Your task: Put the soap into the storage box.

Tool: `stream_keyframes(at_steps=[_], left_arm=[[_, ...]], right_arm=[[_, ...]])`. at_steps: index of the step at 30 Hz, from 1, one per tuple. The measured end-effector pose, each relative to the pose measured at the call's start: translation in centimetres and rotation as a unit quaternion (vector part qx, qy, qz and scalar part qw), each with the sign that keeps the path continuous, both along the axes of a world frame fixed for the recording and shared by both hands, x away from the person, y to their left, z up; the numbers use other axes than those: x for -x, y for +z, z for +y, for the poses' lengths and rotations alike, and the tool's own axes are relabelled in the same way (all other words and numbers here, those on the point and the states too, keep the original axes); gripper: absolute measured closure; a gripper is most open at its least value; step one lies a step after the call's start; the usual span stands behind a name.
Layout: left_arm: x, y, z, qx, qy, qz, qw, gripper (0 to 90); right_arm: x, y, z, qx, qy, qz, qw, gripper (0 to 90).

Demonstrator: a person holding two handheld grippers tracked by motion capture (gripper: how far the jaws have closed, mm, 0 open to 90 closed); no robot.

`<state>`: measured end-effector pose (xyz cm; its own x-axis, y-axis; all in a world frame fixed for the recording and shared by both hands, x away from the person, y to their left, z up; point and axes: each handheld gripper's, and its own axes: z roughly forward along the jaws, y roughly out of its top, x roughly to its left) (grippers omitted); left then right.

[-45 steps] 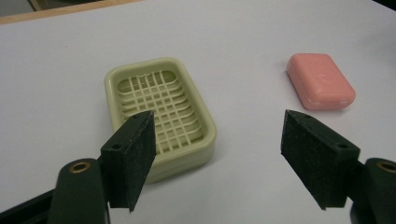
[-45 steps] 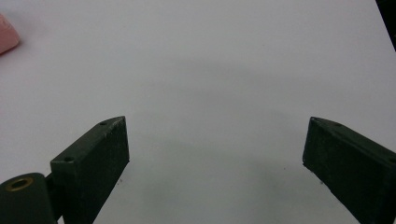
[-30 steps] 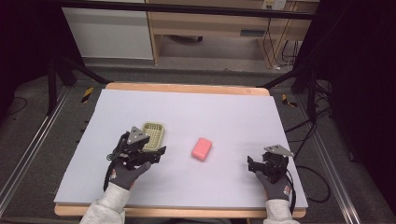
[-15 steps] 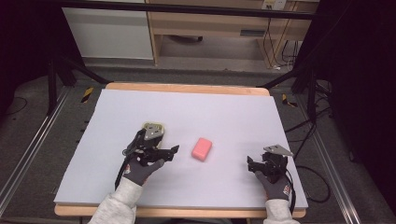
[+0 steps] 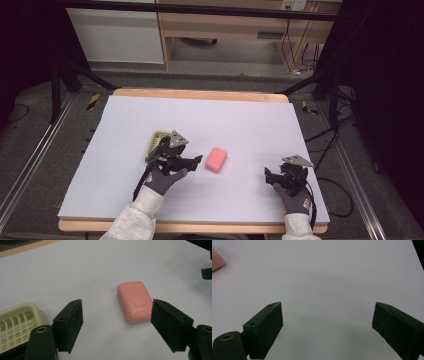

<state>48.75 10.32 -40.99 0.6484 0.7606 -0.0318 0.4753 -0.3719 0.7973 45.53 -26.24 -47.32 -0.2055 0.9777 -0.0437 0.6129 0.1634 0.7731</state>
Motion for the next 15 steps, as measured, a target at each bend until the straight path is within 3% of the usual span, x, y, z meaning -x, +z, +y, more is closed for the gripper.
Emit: stream_keyframes(at_steps=[15], left_arm=[[-0.9, -0.5, -2.5, -0.022, -0.009, 0.006, 0.9997, 25.6]], right_arm=[[0.0, 0.0, 0.1, 0.001, -0.006, 0.0, 1.0, 11.0]])
